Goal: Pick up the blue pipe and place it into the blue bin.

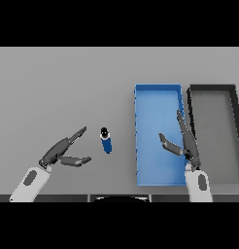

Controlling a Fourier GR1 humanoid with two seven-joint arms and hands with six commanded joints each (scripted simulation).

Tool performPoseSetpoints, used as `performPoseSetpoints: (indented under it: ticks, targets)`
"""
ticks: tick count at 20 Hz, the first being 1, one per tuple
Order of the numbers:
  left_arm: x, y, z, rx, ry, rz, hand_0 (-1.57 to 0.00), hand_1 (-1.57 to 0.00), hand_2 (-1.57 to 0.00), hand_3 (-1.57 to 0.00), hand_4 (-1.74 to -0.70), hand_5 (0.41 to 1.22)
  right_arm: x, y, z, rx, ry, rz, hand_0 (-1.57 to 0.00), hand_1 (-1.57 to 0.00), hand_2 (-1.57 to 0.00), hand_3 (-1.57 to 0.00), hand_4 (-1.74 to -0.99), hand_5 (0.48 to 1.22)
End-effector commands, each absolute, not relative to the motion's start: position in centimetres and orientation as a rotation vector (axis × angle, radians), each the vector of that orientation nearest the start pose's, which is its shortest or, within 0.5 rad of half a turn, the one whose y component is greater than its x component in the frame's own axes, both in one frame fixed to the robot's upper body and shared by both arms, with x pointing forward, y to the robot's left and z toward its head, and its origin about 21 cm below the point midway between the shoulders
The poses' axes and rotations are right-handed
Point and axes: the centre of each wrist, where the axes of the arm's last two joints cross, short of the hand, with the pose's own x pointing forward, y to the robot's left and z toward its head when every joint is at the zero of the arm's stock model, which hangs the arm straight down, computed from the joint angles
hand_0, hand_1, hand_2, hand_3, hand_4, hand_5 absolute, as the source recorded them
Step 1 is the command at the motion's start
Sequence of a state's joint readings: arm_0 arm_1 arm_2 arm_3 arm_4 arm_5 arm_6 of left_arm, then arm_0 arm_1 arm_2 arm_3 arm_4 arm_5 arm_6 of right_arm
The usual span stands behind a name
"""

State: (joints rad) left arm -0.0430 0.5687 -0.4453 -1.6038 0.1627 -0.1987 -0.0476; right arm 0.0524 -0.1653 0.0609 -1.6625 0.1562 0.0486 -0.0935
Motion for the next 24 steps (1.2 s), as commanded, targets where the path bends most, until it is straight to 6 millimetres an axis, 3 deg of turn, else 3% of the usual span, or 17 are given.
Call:
performPoseSetpoints:
  ticks: [1,8,11,18,21,23,24]
  targets:
    - [23.6,25.1,1.6,-0.217,-1.41,-0.805,0.0,0.0,0.0,0.0,-1.14,0.455,23.4,-25.5,1.6,-0.165,-1.673,0.333,0.0,0.0,0.0,0.0,-1.195,0.617]
    - [24.1,20.8,-0.6,-0.29,-1.431,-0.803,0.0,0.0,0.0,0.0,-1.16,0.46,23.2,-25.4,1.4,-0.159,-1.653,0.322,0.0,0.0,0.0,0.0,-1.211,0.622]
    - [25.4,18.5,-1.3,-0.296,-1.431,-0.778,0.0,0.0,0.0,0.0,-1.14,0.46,23.2,-25.6,1.4,-0.171,-1.654,0.328,0.0,0.0,0.0,0.0,-1.205,0.625]
    - [26.3,16.2,-2.9,-0.288,-1.431,-0.817,0.0,0.0,0.0,0.0,-1.06,0.42,23.1,-26.2,1.2,-0.172,-1.675,0.332,0.0,0.0,0.0,0.0,-1.214,0.645]
    - [26.6,15.0,-3.2,-0.331,-1.447,-0.793,0.0,0.0,0.0,0.0,-1.11,0.463,23.1,-26.1,1.2,-0.186,-1.665,0.332,0.0,0.0,0.0,0.0,-1.207,0.65]
    - [26.8,14.5,-3.3,-0.384,-1.474,-0.727,0.0,-0.04,-0.15,-0.12,-1.19,0.55,22.7,-26.3,1.3,-0.18,-1.682,0.334,0.0,0.0,0.0,0.0,-1.213,0.655]
    - [27.0,14.2,-3.3,-0.404,-1.469,-0.704,-0.01,-0.16,-0.31,-0.28,-1.24,0.613,22.7,-26.4,1.3,-0.174,-1.685,0.332,0.0,0.0,0.0,0.0,-1.217,0.655]
